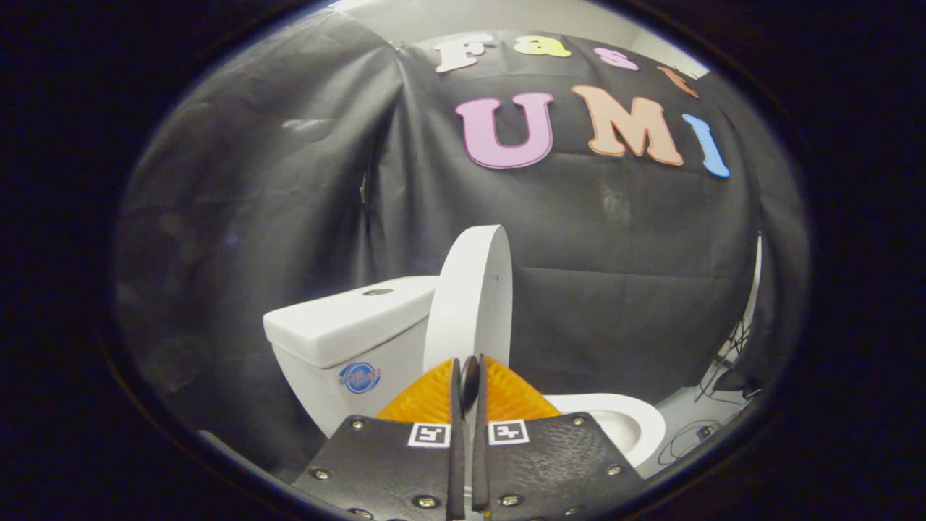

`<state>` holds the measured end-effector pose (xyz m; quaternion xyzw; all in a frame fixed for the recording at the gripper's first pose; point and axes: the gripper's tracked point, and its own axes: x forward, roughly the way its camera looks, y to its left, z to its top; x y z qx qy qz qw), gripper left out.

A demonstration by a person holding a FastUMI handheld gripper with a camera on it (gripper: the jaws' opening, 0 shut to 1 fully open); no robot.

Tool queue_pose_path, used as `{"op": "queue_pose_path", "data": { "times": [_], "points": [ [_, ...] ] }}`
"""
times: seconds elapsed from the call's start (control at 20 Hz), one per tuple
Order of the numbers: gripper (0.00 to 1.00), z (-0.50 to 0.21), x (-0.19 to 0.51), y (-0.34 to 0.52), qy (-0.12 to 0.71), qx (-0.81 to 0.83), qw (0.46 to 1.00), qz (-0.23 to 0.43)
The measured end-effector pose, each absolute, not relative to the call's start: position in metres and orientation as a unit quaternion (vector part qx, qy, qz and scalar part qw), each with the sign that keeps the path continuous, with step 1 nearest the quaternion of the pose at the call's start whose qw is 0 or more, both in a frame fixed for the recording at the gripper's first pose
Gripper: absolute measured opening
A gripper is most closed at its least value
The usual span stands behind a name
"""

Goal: Open the toilet lid.

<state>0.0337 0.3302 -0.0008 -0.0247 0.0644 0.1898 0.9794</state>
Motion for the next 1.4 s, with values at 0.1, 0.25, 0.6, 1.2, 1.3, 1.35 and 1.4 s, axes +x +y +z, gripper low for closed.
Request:
{"op": "queue_pose_path", "data": {
  "times": [0.1, 0.25, 0.6, 1.2, 1.3, 1.35, 1.4],
  "points": [
    [0.07, -0.003, 0.030, 0.341, 0.061, -0.022, 0.978, 0.196],
    [0.06, -0.003, 0.028, 0.352, 0.048, -0.026, 0.976, 0.210],
    [0.17, -0.006, 0.029, 0.368, 0.063, 0.010, 0.968, 0.243],
    [0.86, -0.025, 0.018, 0.376, 0.139, 0.065, 0.943, 0.295],
    [1.00, -0.012, 0.016, 0.358, 0.129, 0.069, 0.947, 0.286],
    [1.00, -0.006, 0.013, 0.353, 0.125, 0.071, 0.947, 0.288],
    [1.00, -0.001, 0.013, 0.344, 0.121, 0.070, 0.948, 0.286]
  ]
}}
